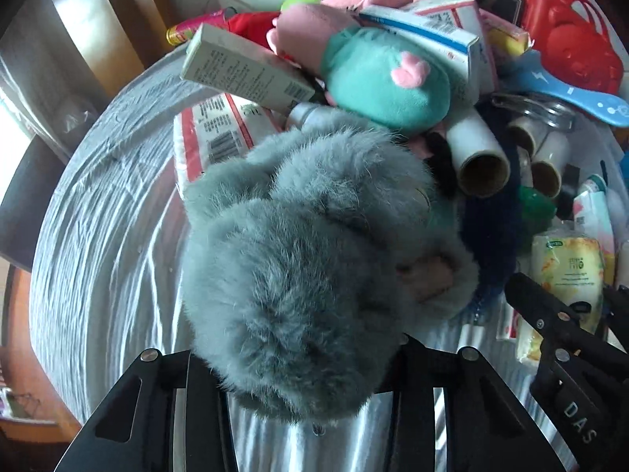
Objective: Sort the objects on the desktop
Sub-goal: 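Carry the gray plush with left tool while right carries tissue pack to bin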
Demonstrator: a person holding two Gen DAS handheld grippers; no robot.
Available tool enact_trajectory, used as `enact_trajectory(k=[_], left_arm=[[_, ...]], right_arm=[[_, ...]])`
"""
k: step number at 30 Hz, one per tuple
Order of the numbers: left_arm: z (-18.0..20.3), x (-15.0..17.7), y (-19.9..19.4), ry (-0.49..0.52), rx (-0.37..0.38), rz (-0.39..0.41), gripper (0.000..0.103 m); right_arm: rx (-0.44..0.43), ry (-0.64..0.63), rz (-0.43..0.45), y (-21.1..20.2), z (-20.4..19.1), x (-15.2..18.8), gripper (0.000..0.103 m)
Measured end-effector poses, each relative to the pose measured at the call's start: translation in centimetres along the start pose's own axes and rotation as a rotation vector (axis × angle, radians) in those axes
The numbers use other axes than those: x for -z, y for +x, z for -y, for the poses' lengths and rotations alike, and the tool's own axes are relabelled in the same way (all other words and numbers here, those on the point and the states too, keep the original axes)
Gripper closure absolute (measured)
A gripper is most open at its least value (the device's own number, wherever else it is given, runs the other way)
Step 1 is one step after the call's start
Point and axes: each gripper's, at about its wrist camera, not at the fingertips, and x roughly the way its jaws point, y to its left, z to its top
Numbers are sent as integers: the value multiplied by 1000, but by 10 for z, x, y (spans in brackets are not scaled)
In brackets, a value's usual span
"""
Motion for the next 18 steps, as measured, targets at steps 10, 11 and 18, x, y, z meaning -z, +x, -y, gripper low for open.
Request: enact_trajectory(k=[10, 11, 18], left_arm=[[-1, -4, -97, -3, -3, 193, 65], [-1, -4, -108, 2, 2, 211, 65], [-9, -3, -171, 48, 55, 330, 65]], right_arm=[[2, -24, 177, -81, 2, 1, 57], [7, -24, 198, -92, 2, 0, 57], [67, -16, 331, -163, -12, 3, 57]])
